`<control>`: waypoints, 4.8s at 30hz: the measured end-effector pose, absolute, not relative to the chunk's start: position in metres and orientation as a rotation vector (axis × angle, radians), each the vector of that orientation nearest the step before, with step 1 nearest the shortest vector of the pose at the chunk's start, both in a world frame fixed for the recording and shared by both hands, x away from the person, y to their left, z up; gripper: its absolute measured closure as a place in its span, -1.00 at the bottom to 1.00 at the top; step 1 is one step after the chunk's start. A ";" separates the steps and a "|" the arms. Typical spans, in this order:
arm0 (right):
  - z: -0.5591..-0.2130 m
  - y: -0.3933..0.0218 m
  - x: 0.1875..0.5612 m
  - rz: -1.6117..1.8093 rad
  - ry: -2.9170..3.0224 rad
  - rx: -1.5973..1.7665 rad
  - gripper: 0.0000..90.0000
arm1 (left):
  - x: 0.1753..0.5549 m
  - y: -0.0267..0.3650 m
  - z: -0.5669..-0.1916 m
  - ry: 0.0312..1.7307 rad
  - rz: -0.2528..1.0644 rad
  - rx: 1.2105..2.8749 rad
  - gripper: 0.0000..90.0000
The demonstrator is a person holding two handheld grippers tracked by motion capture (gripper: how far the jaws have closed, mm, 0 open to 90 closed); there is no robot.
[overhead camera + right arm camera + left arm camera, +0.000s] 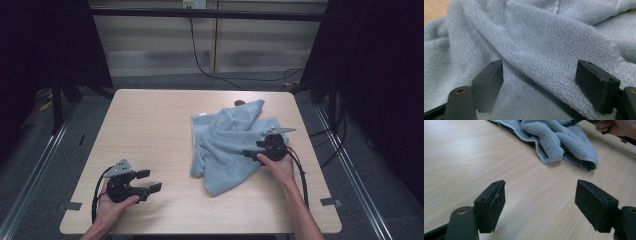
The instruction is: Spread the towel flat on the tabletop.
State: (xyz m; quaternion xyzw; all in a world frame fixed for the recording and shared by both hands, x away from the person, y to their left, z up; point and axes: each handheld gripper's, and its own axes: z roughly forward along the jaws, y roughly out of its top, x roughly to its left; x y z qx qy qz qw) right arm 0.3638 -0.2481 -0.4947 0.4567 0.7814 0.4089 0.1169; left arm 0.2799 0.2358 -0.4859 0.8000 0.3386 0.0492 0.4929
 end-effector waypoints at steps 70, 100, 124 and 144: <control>-0.468 -0.188 0.291 1.332 2.425 1.058 0.11 | 0.357 0.179 -0.500 0.863 0.057 2.012 -0.46; -0.481 -0.191 0.311 1.246 2.371 1.183 0.84 | 0.338 0.197 -0.467 0.736 0.092 1.911 0.77; -0.286 -0.191 0.372 1.481 1.888 1.087 0.84 | 0.373 0.213 -0.303 0.682 0.390 1.612 0.78; -0.453 -0.200 0.293 1.208 2.156 1.242 0.71 | 0.283 0.195 -0.462 0.659 0.073 1.965 0.70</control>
